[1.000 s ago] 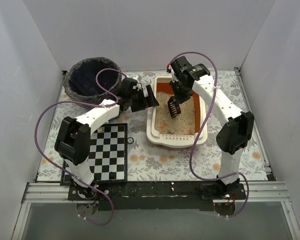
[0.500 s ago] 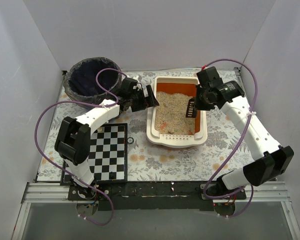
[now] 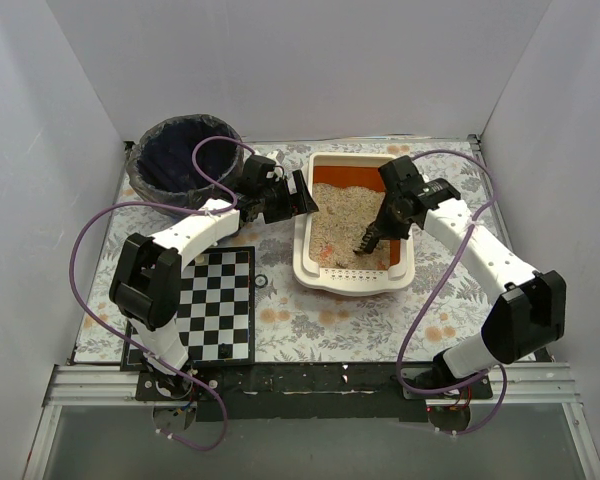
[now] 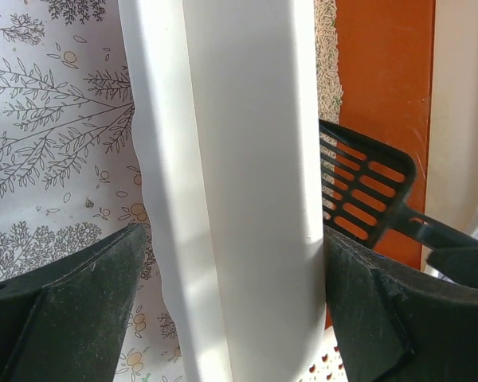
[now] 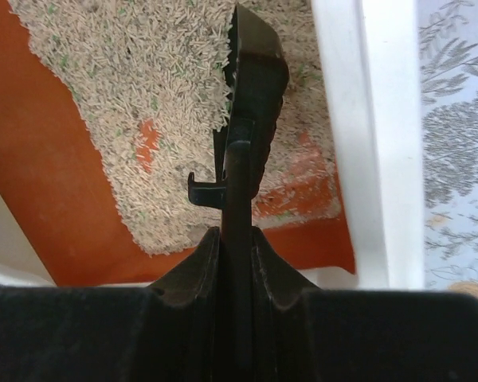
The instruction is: Clean the litter box
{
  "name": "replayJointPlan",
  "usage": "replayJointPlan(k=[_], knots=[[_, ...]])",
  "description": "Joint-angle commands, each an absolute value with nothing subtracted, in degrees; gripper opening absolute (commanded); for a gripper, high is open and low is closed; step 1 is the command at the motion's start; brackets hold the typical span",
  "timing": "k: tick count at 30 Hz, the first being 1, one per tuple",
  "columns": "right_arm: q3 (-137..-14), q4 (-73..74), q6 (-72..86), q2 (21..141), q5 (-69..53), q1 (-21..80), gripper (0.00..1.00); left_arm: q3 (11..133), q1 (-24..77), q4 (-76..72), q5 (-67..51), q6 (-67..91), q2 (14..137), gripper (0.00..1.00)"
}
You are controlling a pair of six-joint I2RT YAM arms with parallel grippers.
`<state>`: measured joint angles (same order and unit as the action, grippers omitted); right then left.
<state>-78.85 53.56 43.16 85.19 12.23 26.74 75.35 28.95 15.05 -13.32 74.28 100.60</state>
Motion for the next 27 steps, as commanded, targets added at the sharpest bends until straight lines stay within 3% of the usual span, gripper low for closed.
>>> replayJointPlan(k=[1,9,13,19,27], knots=[[-73.57,37.38,48.52,84.29,7.76,26.54,0.01,75.50,29.09,15.99,-13.27,72.95,98.35,0.84],[-68.92,25.86,47.02,76.92,9.49,26.37,0.01,75.41,29.18,16.00,-13.62,73.13,98.35,0.83],[-65.66,20.49,47.46,74.01,3.18,24.70,0.01,75.32,29.09,15.29,-14.76,73.04,98.70,0.84],[-65.74,22.49,47.29,73.21,6.41,23.47,0.01,74.97,29.09,15.21,-14.15,72.86,98.09,0.84],[-69.88,27.25,46.14,80.68,4.84,23.29,0.01,74.97,29.09,15.12,-14.50,72.95,98.17,0.84]])
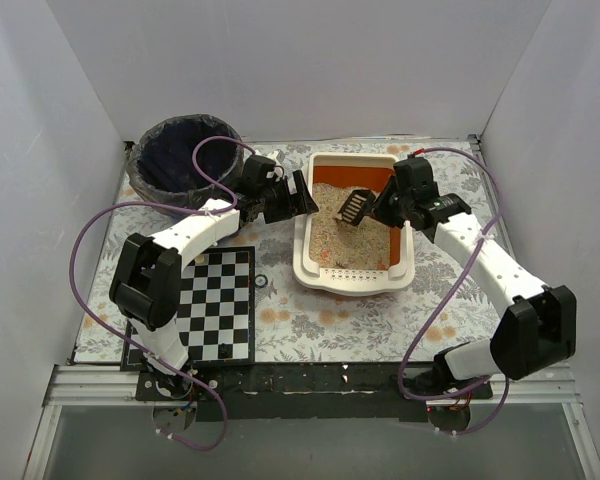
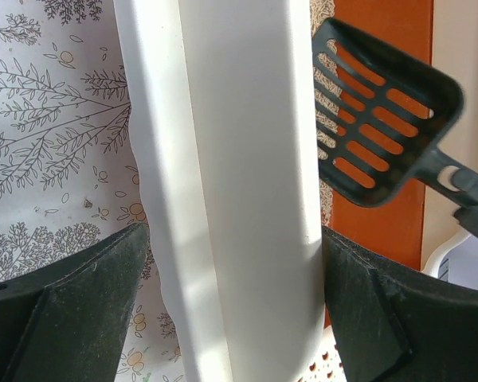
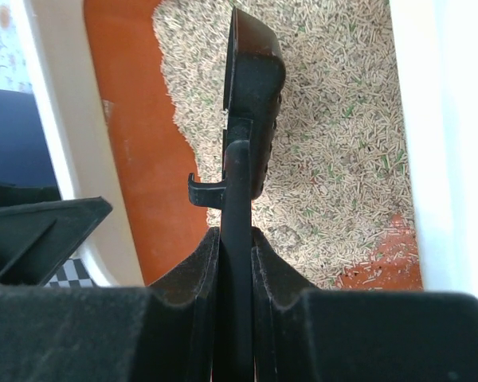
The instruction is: Clean the litter box
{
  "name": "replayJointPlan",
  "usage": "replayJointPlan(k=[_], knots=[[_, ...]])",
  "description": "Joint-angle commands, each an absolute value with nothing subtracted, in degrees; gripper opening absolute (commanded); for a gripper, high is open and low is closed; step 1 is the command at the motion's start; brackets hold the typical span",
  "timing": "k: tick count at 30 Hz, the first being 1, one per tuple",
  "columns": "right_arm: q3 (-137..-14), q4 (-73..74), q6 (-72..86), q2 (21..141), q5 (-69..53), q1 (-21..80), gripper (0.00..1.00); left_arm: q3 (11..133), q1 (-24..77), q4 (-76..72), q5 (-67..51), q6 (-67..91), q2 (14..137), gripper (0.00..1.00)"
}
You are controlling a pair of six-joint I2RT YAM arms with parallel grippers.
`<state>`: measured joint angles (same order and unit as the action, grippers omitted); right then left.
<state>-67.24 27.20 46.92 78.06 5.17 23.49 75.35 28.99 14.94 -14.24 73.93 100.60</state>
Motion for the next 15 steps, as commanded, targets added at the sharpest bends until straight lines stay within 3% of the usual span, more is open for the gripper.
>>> replayJointPlan(k=[1,8,15], knots=[[-69.87,26.81,45.62,81.55,4.66,23.20,0.01,74.97,29.09,15.12,-14.59,72.95,98.26,0.84],[-73.48,33.57,44.48,88.24,7.82,22.94,0.01,75.23,29.09,15.47,-14.42,72.77,98.70,0.84],[-64.88,22.43,48.59,91.84,6.58,22.94,0.01,76.29,29.09,15.73,-14.68,72.77,99.58,0.84]])
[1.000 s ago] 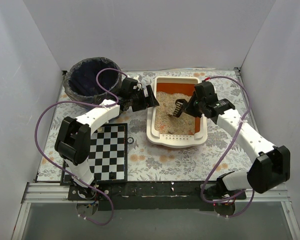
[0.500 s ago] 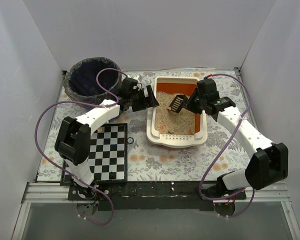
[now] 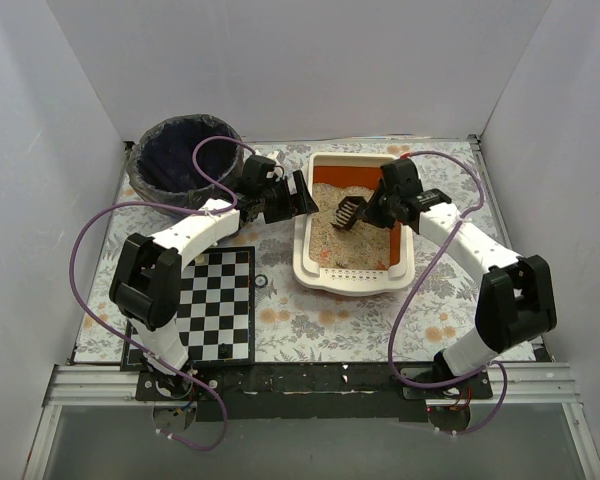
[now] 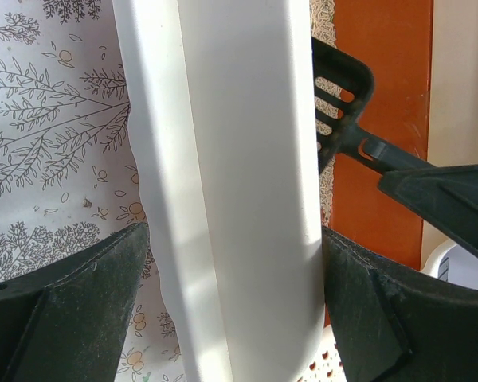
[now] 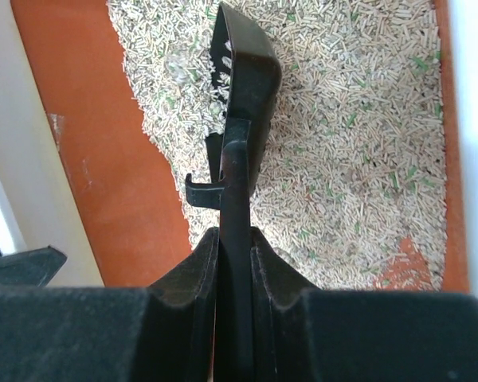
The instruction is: Clean the litter box
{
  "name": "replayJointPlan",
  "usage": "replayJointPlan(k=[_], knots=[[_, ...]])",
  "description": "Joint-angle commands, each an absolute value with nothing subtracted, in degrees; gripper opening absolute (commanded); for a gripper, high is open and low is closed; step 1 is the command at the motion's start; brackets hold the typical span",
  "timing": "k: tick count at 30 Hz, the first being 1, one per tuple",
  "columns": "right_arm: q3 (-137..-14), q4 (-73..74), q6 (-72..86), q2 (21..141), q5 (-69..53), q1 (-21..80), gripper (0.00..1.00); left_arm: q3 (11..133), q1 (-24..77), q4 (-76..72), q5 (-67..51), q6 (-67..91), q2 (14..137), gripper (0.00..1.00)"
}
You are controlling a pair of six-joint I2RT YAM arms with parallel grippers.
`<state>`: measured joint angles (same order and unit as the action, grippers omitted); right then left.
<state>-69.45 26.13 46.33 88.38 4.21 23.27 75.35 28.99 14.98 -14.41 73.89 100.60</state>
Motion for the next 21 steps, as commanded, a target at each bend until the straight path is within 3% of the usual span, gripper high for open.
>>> replayJointPlan(k=[1,13,21], knots=[[-63.56,20.50,49.21,92.45,7.98,22.94,0.01,76.38,29.09,15.82,-14.59,72.77,99.84,0.84],[-53.80,-4.90,58.98,100.19,4.23,26.10,0.01,77.43,29.09,16.61,-15.29,74.09,102.39,0.83],[-48.53,-11.94,60.91,100.73,1.06,26.02,0.01,76.82,29.18,17.57,-14.33,73.92,101.16,0.82]])
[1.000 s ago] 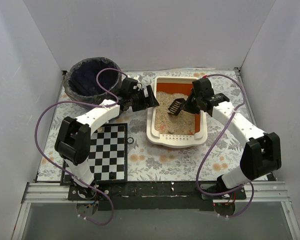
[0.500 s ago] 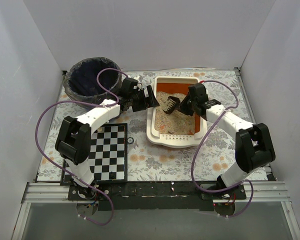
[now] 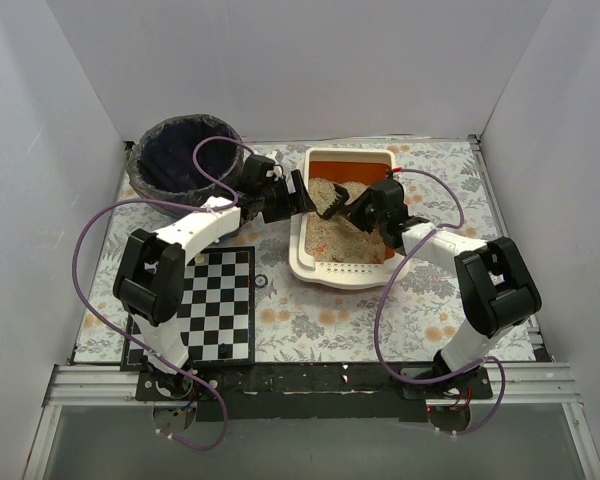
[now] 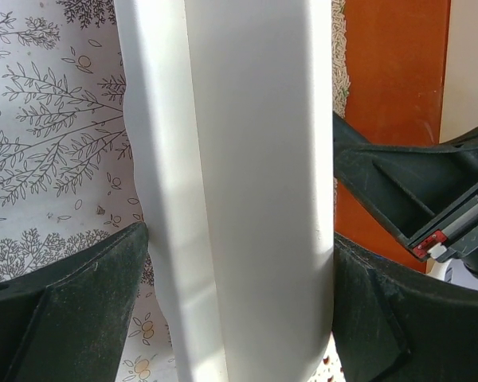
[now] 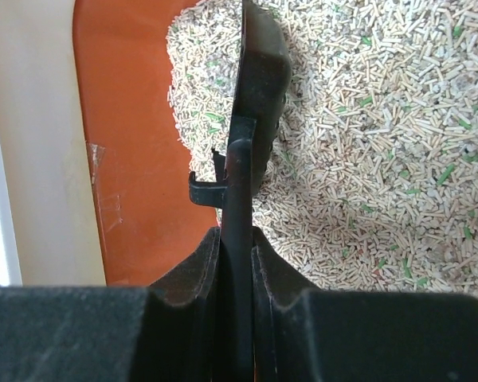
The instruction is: Clean the litter box
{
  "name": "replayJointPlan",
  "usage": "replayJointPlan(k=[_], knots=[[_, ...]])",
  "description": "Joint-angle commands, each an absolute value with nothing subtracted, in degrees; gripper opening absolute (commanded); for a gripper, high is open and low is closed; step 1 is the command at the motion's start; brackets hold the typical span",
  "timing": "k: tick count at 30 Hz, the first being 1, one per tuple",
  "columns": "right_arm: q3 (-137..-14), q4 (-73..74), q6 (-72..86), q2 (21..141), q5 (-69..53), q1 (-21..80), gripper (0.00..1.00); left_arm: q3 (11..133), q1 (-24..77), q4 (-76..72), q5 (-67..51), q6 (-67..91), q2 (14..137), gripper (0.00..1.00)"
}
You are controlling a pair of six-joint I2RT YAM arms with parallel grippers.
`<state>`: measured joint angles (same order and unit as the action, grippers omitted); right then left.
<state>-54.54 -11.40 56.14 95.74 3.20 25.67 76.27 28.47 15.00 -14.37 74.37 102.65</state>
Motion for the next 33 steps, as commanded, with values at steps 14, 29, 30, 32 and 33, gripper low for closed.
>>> replayJointPlan(k=[14,29,30,32,33], knots=[[-38.42,-22.75,63.19,92.46,0.44,24.35,0.01,77.70,29.09,20.04,-9.58,74.44,99.23,0.87],[-35.42,-22.68,66.18,82.79,7.64,22.85,0.01,78.22,29.44,21.27,-8.09,73.04,97.30,0.98],[-35.25,-22.68,66.09,82.44,7.99,22.85,0.01,78.31,29.44,21.36,-8.00,73.04,97.12,0.98],[-34.89,-22.41,66.01,81.92,8.70,22.85,0.01,78.84,29.53,21.79,-8.87,72.86,96.68,0.98],[-34.72,-22.24,66.01,81.57,8.70,22.85,0.01,78.92,29.71,21.80,-8.96,72.86,96.24,0.98]])
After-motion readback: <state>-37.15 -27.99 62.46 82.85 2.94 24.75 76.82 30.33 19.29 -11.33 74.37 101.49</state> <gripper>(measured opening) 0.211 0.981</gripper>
